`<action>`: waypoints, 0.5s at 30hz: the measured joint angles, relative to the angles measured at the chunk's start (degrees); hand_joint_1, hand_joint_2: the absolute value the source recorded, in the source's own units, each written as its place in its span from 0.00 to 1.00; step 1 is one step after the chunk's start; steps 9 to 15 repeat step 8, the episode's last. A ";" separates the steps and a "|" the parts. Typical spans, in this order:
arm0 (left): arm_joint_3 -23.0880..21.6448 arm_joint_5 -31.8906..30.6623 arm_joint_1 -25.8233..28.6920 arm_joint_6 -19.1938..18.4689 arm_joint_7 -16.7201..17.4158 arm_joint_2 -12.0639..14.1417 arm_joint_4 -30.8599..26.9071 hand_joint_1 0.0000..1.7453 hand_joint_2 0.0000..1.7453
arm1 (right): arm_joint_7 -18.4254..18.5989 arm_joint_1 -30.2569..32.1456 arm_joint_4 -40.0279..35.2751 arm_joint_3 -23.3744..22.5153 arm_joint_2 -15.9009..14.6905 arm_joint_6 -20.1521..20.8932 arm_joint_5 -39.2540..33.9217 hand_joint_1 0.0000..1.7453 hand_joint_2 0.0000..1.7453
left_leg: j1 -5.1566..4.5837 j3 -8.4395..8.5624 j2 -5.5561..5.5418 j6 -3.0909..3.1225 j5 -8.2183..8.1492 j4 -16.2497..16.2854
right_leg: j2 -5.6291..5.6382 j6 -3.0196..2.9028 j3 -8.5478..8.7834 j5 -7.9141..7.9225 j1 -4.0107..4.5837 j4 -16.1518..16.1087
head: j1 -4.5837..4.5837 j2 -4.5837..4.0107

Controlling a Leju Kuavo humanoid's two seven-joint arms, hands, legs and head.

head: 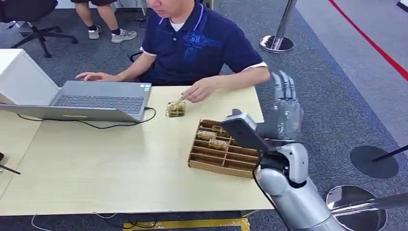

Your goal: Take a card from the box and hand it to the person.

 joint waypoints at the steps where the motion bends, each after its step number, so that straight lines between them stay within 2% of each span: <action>1: 0.04 0.00 0.04 0.04 0.02 -0.05 0.00 0.00 0.00 | -0.24 0.59 -0.55 -1.79 -0.11 -0.04 -0.29 0.00 1.00 | 0.00 0.00 0.00 0.00 0.00 0.00 | 0.00 0.02 0.00 0.02 0.00 0.00 | 0.00 0.00; 3: 0.13 0.00 0.10 0.11 0.04 -0.20 0.00 0.00 0.00 | -0.20 1.47 -1.45 -4.37 -0.28 -0.42 -0.18 0.00 1.00 | 0.00 0.02 0.00 0.00 0.00 0.00 | 0.02 0.00 -0.02 0.04 0.00 0.00 | 0.00 0.00; 5: 0.46 0.00 0.10 0.13 0.13 -0.26 0.00 0.00 0.00 | 2.01 2.79 -1.91 -7.43 -0.33 -1.88 0.17 0.00 1.00 | 0.00 0.05 0.00 0.00 0.00 0.01 | 0.01 0.00 -0.01 0.04 0.00 -0.01 | 0.00 0.00; 8: 0.50 0.00 0.32 0.11 0.37 -0.42 0.00 0.00 0.00 | 3.10 5.27 -1.64 -14.95 -0.59 -2.38 -2.39 0.00 1.00 | 0.00 0.01 -0.07 0.00 0.00 0.01 | -0.06 0.00 0.01 0.04 0.00 -0.01 | 0.02 0.00; 15: 0.50 0.00 0.32 0.11 0.37 -0.42 0.00 0.00 0.00 | 3.10 5.27 -1.64 -14.95 -0.59 -2.38 -2.39 0.00 1.00 | 0.00 0.01 -0.07 0.00 0.00 0.01 | -0.06 0.00 0.01 0.04 0.00 -0.01 | 0.02 0.00</action>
